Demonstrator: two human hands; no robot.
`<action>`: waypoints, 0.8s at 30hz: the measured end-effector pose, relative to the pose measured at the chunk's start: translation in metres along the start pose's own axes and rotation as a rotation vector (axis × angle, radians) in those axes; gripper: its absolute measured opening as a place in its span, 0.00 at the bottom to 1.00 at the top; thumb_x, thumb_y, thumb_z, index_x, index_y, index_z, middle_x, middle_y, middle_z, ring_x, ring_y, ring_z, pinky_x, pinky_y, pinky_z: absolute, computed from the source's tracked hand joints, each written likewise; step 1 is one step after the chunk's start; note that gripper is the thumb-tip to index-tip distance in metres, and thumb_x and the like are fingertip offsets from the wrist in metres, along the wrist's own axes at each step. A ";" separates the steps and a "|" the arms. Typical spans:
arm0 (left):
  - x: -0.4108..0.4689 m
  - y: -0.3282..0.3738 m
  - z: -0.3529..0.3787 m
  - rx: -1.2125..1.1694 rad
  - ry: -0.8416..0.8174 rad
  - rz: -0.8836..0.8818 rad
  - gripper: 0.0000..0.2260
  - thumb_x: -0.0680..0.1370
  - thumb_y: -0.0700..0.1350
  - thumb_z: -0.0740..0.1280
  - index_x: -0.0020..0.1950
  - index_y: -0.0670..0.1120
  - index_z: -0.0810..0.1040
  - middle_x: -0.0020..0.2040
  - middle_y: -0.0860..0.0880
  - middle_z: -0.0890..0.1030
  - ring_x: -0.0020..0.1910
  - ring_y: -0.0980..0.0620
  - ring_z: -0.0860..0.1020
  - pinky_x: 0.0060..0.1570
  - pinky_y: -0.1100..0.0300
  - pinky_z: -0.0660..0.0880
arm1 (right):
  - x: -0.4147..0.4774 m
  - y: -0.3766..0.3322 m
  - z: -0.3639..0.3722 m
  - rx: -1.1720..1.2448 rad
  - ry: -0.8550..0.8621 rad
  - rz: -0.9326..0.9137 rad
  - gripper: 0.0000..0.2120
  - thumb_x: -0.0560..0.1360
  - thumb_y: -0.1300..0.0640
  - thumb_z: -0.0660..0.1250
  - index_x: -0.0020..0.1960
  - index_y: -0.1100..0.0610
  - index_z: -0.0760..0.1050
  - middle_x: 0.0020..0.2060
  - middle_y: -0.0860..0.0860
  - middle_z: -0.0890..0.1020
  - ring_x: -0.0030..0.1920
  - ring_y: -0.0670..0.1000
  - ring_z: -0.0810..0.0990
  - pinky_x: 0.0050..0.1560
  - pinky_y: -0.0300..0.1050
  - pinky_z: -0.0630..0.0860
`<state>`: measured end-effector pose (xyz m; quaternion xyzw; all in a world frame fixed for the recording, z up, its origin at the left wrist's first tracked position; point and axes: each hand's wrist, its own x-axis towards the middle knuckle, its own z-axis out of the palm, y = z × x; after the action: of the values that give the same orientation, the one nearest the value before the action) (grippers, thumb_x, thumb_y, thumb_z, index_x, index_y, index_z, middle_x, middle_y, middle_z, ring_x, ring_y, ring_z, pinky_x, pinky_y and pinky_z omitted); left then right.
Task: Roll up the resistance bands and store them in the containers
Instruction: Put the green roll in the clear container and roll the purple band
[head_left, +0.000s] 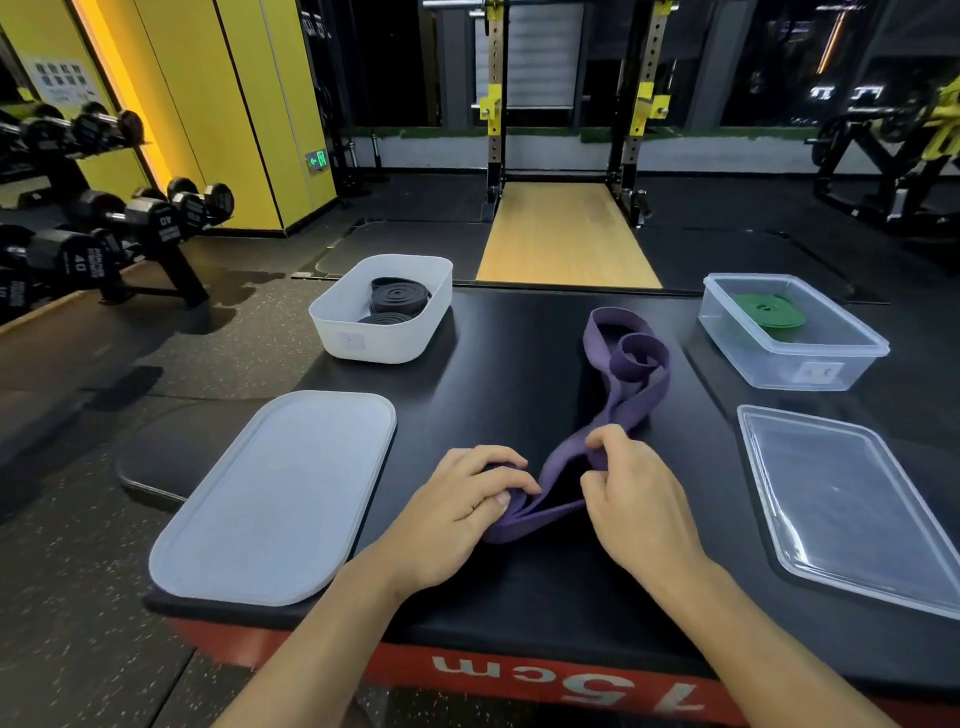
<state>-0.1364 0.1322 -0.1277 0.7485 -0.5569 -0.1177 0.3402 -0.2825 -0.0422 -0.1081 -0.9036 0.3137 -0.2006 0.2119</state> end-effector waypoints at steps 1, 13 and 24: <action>0.000 0.000 0.000 -0.002 -0.001 0.000 0.16 0.86 0.46 0.56 0.65 0.60 0.79 0.69 0.68 0.69 0.74 0.56 0.63 0.70 0.71 0.55 | -0.001 0.003 0.001 0.025 -0.041 -0.021 0.22 0.78 0.62 0.62 0.71 0.51 0.70 0.62 0.51 0.77 0.61 0.54 0.76 0.51 0.45 0.70; 0.000 0.002 0.001 -0.015 0.012 -0.010 0.16 0.85 0.47 0.56 0.64 0.60 0.80 0.68 0.67 0.70 0.72 0.56 0.65 0.71 0.68 0.58 | 0.029 0.021 -0.018 -0.070 -0.022 0.056 0.12 0.75 0.57 0.68 0.55 0.45 0.70 0.49 0.43 0.79 0.48 0.54 0.78 0.43 0.49 0.73; 0.002 0.001 0.001 -0.018 0.022 -0.009 0.16 0.85 0.47 0.56 0.64 0.60 0.80 0.68 0.67 0.71 0.72 0.55 0.66 0.70 0.67 0.60 | 0.035 0.015 -0.012 -0.156 0.009 -0.065 0.16 0.78 0.63 0.59 0.61 0.49 0.76 0.62 0.44 0.76 0.55 0.53 0.77 0.47 0.50 0.74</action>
<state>-0.1372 0.1303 -0.1276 0.7492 -0.5485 -0.1162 0.3526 -0.2702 -0.0784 -0.0979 -0.9261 0.3000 -0.1864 0.1326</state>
